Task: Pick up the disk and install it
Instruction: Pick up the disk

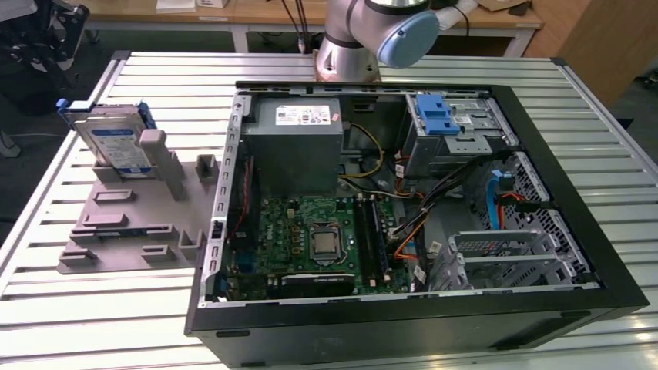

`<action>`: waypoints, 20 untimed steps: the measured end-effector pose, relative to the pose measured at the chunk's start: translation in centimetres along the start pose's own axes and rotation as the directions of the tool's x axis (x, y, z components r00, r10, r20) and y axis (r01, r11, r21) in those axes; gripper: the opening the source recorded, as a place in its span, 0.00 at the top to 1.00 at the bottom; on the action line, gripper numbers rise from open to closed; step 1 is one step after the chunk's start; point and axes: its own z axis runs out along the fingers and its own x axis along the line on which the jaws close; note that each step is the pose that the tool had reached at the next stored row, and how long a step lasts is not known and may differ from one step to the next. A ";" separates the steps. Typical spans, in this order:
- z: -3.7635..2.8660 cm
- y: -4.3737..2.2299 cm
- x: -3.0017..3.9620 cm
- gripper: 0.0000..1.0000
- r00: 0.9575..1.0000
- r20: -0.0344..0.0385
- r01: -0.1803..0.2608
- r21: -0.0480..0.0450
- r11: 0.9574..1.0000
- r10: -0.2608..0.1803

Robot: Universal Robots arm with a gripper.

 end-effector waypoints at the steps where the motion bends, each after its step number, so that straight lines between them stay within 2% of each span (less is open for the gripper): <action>1: 0.00 0.00 0.00 0.89 1.000 0.000 0.000 0.000 1.000 0.000; 4: 0.00 0.00 0.00 0.89 1.000 0.000 0.010 0.000 1.000 -0.010; 7: 0.00 0.00 0.00 0.89 0.999 -0.002 0.043 -0.001 0.999 -0.043; 10: 0.00 0.00 0.00 0.89 0.996 -0.004 0.085 -0.002 0.996 -0.085; 14: 0.01 0.00 0.00 0.89 0.989 -0.006 0.145 -0.004 0.989 -0.145; 18: 0.01 0.00 0.00 0.89 0.979 -0.008 0.203 -0.006 0.979 -0.203; 20: 0.01 0.00 0.00 0.89 0.978 -0.009 0.210 -0.006 0.978 -0.210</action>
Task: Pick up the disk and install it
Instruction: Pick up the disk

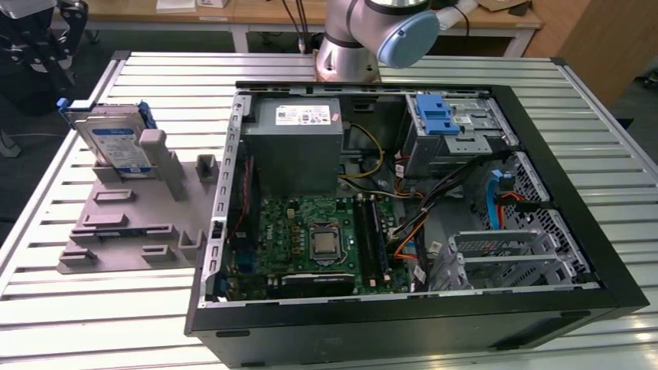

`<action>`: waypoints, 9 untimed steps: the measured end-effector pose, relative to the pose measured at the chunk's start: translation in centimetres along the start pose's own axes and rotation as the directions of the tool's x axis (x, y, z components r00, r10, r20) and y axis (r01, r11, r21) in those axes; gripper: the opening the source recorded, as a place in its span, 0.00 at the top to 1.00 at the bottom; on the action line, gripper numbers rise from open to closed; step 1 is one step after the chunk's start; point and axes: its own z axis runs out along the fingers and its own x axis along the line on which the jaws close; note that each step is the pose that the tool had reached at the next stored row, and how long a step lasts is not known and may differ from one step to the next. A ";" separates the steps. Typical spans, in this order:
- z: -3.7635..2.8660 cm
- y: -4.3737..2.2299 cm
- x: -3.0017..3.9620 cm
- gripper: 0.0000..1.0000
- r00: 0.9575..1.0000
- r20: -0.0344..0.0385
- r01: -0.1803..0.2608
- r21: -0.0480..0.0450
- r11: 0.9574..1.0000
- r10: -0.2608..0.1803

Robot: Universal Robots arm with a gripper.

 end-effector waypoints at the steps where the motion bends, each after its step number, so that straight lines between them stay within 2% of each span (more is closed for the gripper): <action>1: 0.00 0.00 0.00 0.89 1.000 0.000 0.000 0.000 1.000 0.000; 9: 0.00 0.00 0.00 0.89 1.000 0.000 0.006 0.000 1.000 -0.006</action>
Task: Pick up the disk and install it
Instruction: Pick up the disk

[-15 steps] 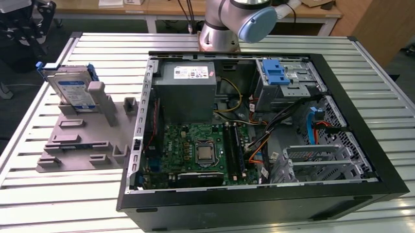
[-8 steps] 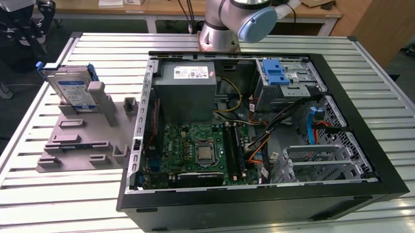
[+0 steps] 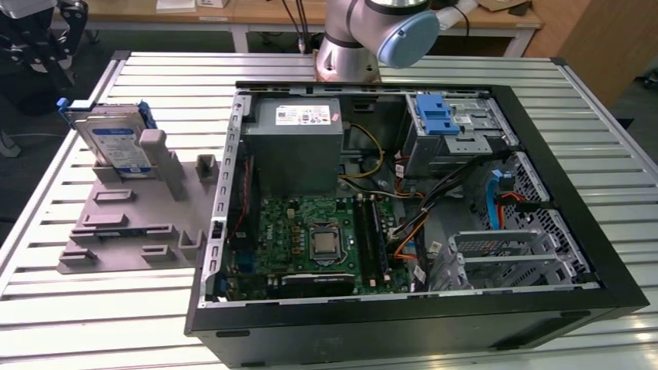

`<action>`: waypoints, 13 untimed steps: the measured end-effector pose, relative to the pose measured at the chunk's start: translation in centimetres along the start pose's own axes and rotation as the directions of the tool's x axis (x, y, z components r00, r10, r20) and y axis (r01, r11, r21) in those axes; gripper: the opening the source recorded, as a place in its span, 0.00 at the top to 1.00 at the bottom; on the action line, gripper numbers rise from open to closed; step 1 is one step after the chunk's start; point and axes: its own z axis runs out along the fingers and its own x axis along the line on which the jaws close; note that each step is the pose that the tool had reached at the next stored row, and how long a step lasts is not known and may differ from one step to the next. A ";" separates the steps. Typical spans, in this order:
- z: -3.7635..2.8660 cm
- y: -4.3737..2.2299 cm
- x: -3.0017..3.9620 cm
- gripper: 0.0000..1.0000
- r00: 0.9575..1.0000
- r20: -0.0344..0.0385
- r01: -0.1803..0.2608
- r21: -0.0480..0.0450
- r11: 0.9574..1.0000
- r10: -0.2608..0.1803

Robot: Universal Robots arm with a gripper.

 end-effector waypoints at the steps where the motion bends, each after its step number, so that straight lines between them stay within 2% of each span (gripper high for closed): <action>1: 0.00 -0.01 0.00 0.89 1.000 0.000 0.005 0.000 1.000 -0.005; 4: 0.00 -0.01 0.00 0.89 0.999 -0.002 0.040 -0.001 0.999 -0.040; 7: 0.00 -0.01 0.00 0.89 0.996 -0.004 0.087 -0.002 0.996 -0.088; 9: 0.01 -0.01 0.00 0.89 0.992 -0.005 0.123 -0.003 0.992 -0.123; 13: 0.02 -0.01 0.00 0.89 0.981 -0.008 0.196 -0.005 0.981 -0.196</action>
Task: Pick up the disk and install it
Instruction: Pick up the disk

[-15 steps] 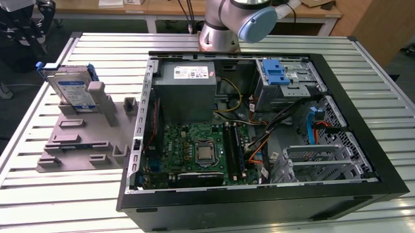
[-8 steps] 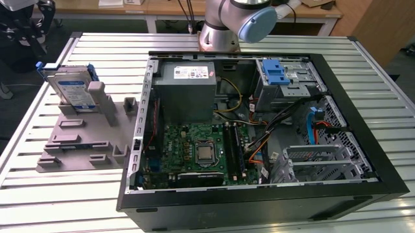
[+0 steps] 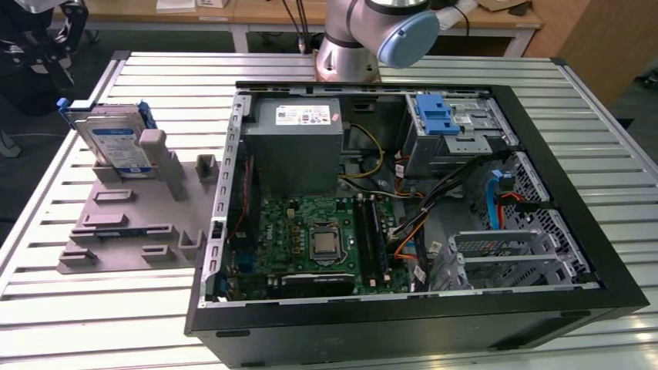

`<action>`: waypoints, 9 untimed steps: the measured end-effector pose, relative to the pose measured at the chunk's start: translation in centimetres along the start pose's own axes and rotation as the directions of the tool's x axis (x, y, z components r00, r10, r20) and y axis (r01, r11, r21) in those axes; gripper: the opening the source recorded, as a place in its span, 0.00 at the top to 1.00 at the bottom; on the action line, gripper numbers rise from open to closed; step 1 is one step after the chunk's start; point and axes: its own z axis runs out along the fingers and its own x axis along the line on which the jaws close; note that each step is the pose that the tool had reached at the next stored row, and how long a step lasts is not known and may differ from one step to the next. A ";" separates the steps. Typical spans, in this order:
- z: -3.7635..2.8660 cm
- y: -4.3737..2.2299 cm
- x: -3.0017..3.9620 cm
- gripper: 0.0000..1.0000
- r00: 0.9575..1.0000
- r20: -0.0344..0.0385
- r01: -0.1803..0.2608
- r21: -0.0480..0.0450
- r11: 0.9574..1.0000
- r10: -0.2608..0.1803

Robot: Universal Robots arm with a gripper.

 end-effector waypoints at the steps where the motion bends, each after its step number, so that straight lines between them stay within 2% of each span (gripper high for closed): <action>1: 0.00 0.00 0.00 0.89 1.000 -0.001 0.018 0.000 1.000 -0.018; 4: 0.01 0.00 0.00 0.89 0.998 -0.003 0.065 -0.002 0.998 -0.065; 9: 0.01 0.00 0.00 0.89 0.998 -0.003 0.070 -0.002 0.998 -0.070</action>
